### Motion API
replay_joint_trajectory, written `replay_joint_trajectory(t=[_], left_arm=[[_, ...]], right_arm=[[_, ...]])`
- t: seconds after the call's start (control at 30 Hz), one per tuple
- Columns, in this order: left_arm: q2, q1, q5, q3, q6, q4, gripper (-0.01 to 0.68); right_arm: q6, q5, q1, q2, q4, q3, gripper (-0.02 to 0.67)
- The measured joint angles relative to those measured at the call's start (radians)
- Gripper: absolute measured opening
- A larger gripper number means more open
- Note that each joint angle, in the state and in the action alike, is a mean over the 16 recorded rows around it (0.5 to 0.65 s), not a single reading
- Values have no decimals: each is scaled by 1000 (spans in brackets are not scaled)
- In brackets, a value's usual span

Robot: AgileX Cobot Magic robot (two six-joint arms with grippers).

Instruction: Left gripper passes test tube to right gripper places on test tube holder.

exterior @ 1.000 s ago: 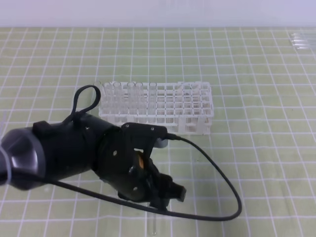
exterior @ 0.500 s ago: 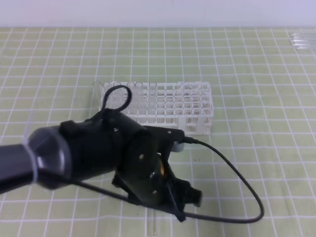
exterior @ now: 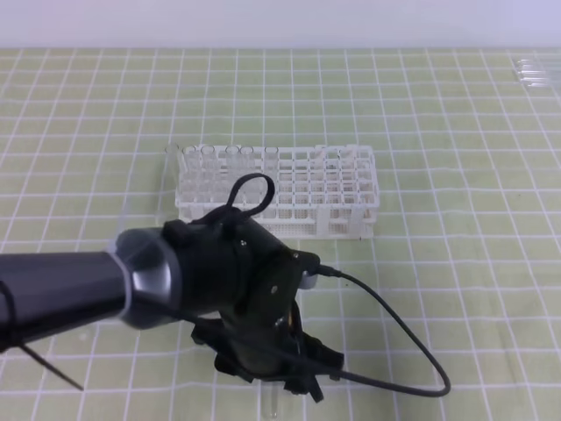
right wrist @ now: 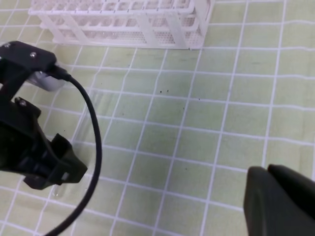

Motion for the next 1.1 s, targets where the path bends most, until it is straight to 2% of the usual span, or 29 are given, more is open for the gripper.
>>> replay_joint_trajectory(t=[0.4,1.1], left_arm=[[46,0,12,-6,8,20,33],[55,0,76,-12,121,102,8]], right_arm=[[0,-5,0,0,0,0,-2],[0,-5,6,0,2,0,-2]])
